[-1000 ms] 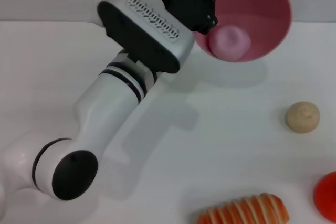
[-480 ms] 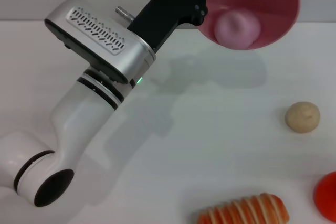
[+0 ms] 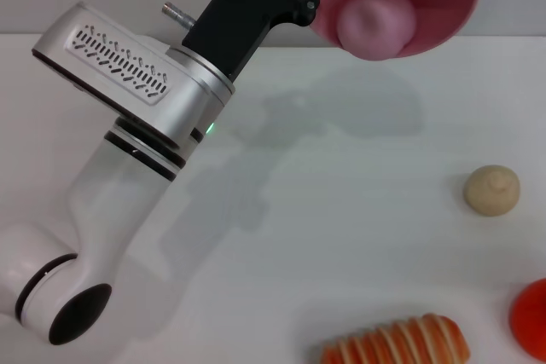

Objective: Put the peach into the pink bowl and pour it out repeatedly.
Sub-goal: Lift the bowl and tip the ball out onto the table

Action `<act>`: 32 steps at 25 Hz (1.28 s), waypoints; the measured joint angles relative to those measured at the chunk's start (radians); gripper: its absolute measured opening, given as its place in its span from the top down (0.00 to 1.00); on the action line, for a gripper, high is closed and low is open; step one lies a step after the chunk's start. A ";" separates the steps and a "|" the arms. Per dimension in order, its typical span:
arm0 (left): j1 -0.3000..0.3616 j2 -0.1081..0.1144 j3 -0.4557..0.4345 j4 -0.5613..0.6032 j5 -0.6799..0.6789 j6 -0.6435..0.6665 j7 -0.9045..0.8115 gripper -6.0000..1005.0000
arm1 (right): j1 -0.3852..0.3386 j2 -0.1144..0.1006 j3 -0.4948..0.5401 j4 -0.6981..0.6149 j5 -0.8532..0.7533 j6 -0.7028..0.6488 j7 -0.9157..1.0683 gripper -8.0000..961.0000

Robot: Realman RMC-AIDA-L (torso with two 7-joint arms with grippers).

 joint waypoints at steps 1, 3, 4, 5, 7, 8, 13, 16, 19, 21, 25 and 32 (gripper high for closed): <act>0.000 0.000 0.000 0.000 0.001 0.001 0.000 0.95 | 0.000 0.001 0.000 0.000 0.000 0.000 0.000 0.55; 0.001 0.001 0.001 0.000 0.001 0.006 0.000 0.95 | 0.000 0.003 -0.001 0.000 0.000 0.000 0.000 0.55; 0.002 0.001 0.002 -0.001 0.001 0.011 0.002 0.95 | 0.000 0.004 -0.001 0.000 0.000 0.000 0.000 0.55; 0.005 0.001 0.002 -0.001 0.002 0.019 0.003 0.95 | 0.000 0.005 -0.001 -0.001 0.000 0.000 0.000 0.55; 0.013 0.002 -0.002 -0.001 0.002 0.048 0.002 0.95 | -0.002 0.006 -0.001 -0.003 0.000 0.000 -0.001 0.55; 0.017 0.003 -0.003 -0.001 0.002 0.059 0.001 0.95 | -0.003 0.006 -0.001 -0.006 0.000 0.000 -0.001 0.55; 0.029 0.004 -0.005 -0.001 0.002 0.095 0.009 0.95 | -0.006 0.008 -0.001 -0.008 0.000 0.000 -0.001 0.55; 0.043 0.007 -0.019 -0.002 0.000 0.130 0.018 0.95 | -0.006 0.008 -0.002 -0.009 0.000 0.000 -0.001 0.55; 0.044 0.009 -0.027 -0.008 0.002 0.131 0.011 0.95 | -0.003 0.008 -0.002 -0.009 0.000 0.000 -0.001 0.56; 0.035 0.007 -0.025 -0.019 0.002 0.129 0.011 0.95 | 0.000 0.008 -0.002 -0.009 0.000 0.000 -0.001 0.56; 0.028 0.004 -0.024 -0.024 0.003 0.138 0.021 0.95 | 0.004 0.008 -0.002 -0.009 0.000 0.001 -0.001 0.56; 0.021 0.006 -0.034 -0.027 0.003 0.163 0.010 0.95 | 0.006 0.008 0.003 -0.010 0.000 0.009 -0.002 0.56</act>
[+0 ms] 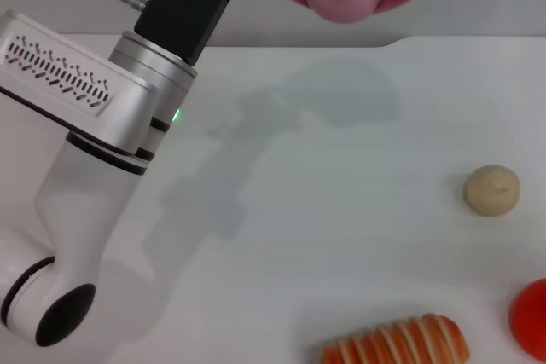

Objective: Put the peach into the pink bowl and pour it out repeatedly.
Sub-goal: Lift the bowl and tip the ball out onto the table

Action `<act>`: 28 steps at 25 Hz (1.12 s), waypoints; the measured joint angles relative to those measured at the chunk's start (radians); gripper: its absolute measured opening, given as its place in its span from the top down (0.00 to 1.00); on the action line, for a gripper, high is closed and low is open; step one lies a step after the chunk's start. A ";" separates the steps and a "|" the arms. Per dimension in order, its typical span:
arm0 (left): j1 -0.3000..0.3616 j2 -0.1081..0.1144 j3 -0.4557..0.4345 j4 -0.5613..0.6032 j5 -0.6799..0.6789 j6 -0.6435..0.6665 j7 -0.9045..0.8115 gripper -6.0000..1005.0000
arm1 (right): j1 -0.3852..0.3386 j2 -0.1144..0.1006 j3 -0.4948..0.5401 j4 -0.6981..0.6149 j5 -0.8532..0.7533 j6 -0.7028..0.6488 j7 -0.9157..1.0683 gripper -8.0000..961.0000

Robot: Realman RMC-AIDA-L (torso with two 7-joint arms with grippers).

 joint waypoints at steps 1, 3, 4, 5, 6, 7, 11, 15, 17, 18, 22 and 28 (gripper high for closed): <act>-0.001 -0.001 0.001 0.000 0.000 0.000 0.001 0.95 | 0.001 0.000 0.000 0.000 0.000 0.000 0.000 0.56; -0.002 -0.001 0.001 0.001 0.000 0.003 0.002 0.95 | 0.001 0.000 0.001 0.000 0.000 0.001 0.000 0.56; -0.003 -0.001 0.001 0.002 0.000 0.007 0.002 0.95 | 0.001 0.000 0.002 0.000 0.000 0.001 -0.001 0.56; -0.003 -0.001 0.001 0.003 0.000 0.012 0.002 0.95 | 0.001 0.000 0.003 0.000 0.000 0.001 -0.001 0.56; -0.003 -0.001 0.000 0.003 0.000 0.018 0.002 0.95 | 0.002 0.000 0.004 0.000 0.000 0.001 -0.001 0.56; -0.004 0.000 0.000 0.003 0.000 0.025 0.002 0.95 | 0.003 0.000 0.005 0.000 0.000 0.001 -0.001 0.56; -0.004 0.000 -0.002 0.003 0.003 0.050 0.002 0.95 | 0.005 0.000 0.006 0.001 0.000 0.001 -0.002 0.56; -0.003 0.000 -0.005 0.000 0.008 0.078 0.003 0.95 | 0.007 0.000 0.006 0.001 0.000 0.001 -0.002 0.57; -0.003 0.000 -0.005 0.000 0.008 0.086 0.003 0.95 | 0.008 0.000 0.005 0.001 0.000 0.001 -0.002 0.57; -0.004 0.000 -0.004 0.000 0.008 0.093 0.003 0.95 | 0.008 0.000 0.005 0.001 0.000 0.001 -0.002 0.57; -0.004 0.001 -0.003 0.000 0.011 0.116 0.003 0.95 | 0.010 0.000 0.005 0.001 0.000 0.000 -0.002 0.57; -0.012 0.001 -0.004 -0.014 0.013 0.115 0.003 0.95 | 0.012 0.000 0.005 -0.002 0.000 0.001 -0.002 0.57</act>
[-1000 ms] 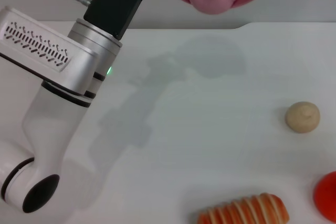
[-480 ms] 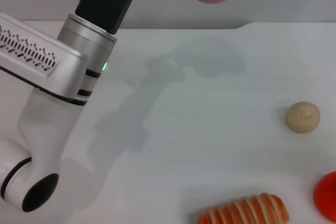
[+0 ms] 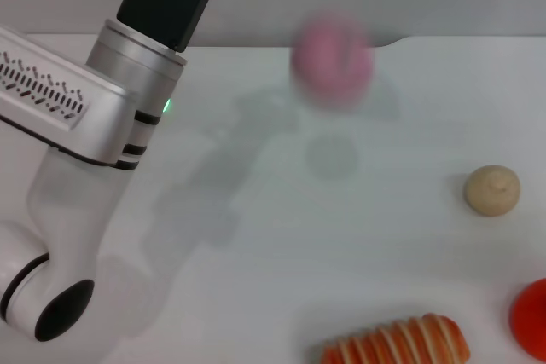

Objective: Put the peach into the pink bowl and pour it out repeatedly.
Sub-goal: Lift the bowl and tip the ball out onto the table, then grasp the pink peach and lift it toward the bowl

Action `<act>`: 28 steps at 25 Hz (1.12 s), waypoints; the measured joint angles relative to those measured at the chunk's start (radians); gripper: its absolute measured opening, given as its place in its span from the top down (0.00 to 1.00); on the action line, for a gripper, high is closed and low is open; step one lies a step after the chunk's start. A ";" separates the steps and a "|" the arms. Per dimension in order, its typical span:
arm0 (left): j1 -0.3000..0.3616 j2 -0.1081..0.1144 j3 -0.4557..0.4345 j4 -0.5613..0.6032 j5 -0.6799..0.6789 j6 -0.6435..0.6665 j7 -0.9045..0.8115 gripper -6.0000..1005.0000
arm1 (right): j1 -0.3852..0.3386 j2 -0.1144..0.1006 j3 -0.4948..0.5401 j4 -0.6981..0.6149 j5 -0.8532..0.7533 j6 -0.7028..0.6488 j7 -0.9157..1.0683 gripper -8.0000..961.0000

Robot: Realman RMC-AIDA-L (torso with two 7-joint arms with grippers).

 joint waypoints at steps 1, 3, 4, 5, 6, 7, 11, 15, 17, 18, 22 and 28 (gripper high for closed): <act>-0.003 0.000 0.001 -0.003 0.000 -0.003 0.000 0.95 | 0.000 0.000 0.000 0.000 0.000 0.000 0.000 0.57; -0.009 0.000 0.002 -0.008 0.000 -0.023 -0.005 0.95 | 0.001 0.000 0.000 0.001 0.000 0.001 0.000 0.57; -0.016 -0.001 0.002 -0.011 0.000 -0.047 -0.009 0.95 | 0.002 0.000 0.000 0.003 0.000 0.001 0.000 0.57; -0.023 -0.001 0.001 -0.012 0.000 -0.078 -0.011 0.95 | 0.004 0.000 0.000 0.005 0.000 0.001 0.000 0.57; -0.027 -0.001 0.001 -0.012 0.000 -0.093 -0.012 0.95 | 0.004 0.000 0.000 0.007 0.000 0.001 0.000 0.57; -0.038 -0.001 -0.001 -0.013 0.000 -0.140 -0.013 0.95 | 0.005 0.000 0.000 0.008 0.000 0.001 0.000 0.57; -0.081 -0.002 -0.032 -0.014 -0.003 -0.335 -0.041 0.95 | 0.005 0.000 0.000 0.012 0.000 0.007 0.000 0.58; -0.140 0.002 -0.133 -0.006 -0.001 -0.606 -0.149 0.95 | 0.004 0.000 -0.004 0.012 0.000 0.021 0.000 0.58; -0.177 0.003 -0.192 -0.006 0.003 -0.763 -0.198 0.95 | 0.002 0.001 -0.009 0.013 0.000 0.026 0.000 0.58; -0.198 0.004 -0.225 -0.008 0.008 -0.841 -0.211 0.95 | 0.002 0.001 -0.011 0.017 -0.004 0.028 0.000 0.58; -0.265 0.006 -0.353 -0.011 0.047 -1.103 -0.224 0.95 | 0.005 0.002 -0.012 0.025 -0.045 0.042 0.018 0.58; -0.353 0.013 -0.558 -0.015 0.069 -1.435 -0.203 0.95 | -0.006 -0.002 -0.011 -0.059 -0.195 0.049 0.218 0.58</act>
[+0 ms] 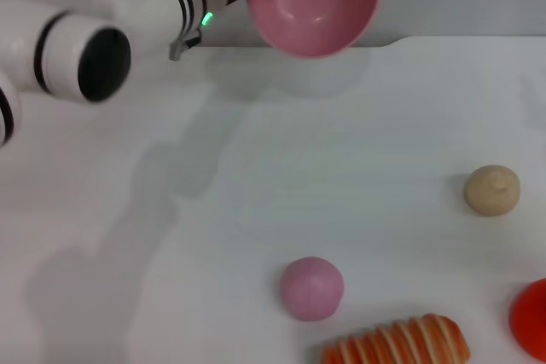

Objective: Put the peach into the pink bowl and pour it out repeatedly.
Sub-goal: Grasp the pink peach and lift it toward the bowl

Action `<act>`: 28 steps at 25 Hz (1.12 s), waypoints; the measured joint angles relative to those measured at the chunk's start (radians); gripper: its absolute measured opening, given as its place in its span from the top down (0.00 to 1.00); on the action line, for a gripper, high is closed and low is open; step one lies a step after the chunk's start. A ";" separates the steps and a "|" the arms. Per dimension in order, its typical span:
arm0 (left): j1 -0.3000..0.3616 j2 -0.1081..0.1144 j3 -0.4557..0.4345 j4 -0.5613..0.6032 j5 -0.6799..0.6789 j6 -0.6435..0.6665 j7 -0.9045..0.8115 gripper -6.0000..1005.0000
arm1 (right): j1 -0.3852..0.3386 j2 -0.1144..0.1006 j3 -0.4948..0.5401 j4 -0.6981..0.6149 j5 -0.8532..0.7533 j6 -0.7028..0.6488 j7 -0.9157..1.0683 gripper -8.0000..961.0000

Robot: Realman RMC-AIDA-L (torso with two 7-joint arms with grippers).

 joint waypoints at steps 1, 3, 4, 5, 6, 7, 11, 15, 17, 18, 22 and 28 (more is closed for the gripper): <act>-0.009 0.001 -0.043 0.000 0.003 -0.053 0.018 0.95 | -0.006 -0.003 0.004 -0.038 -0.054 0.000 0.054 0.58; -0.025 0.003 -0.133 0.006 0.004 -0.168 0.079 0.95 | -0.016 -0.010 0.010 -0.124 -0.173 -0.002 0.157 0.58; -0.029 0.003 -0.162 0.009 0.002 -0.205 0.103 0.95 | -0.023 -0.013 0.012 -0.176 -0.245 -0.002 0.221 0.58; -0.035 0.003 -0.206 0.012 -0.001 -0.260 0.138 0.95 | -0.026 -0.016 0.013 -0.228 -0.304 -0.002 0.276 0.58; -0.041 0.001 -0.248 0.013 -0.005 -0.313 0.176 0.95 | -0.029 -0.018 0.017 -0.300 -0.392 -0.002 0.357 0.58; -0.046 0.001 -0.287 0.015 -0.007 -0.362 0.212 0.95 | -0.031 -0.019 0.023 -0.365 -0.475 -0.002 0.431 0.58; -0.062 0.000 -0.408 0.011 -0.034 -0.537 0.331 0.94 | -0.013 -0.018 0.038 -0.652 -0.815 -0.011 0.740 0.59; -0.062 0.002 -0.539 0.008 -0.045 -0.664 0.443 0.94 | 0.096 -0.026 0.035 -0.871 -1.192 -0.096 1.154 0.59; -0.053 0.002 -0.562 0.014 -0.045 -0.686 0.465 0.94 | 0.196 -0.044 0.020 -0.899 -1.364 -0.172 1.378 0.59; -0.050 0.002 -0.565 0.016 -0.045 -0.691 0.468 0.94 | 0.251 -0.049 0.009 -0.893 -1.441 -0.211 1.467 0.59; -0.045 0.002 -0.567 0.017 -0.046 -0.698 0.470 0.94 | 0.388 -0.015 -0.044 -0.825 -1.666 -0.299 1.610 0.59; -0.039 0.002 -0.571 0.017 -0.046 -0.691 0.471 0.94 | 0.445 0.012 -0.253 -0.732 -1.838 -0.245 1.627 0.59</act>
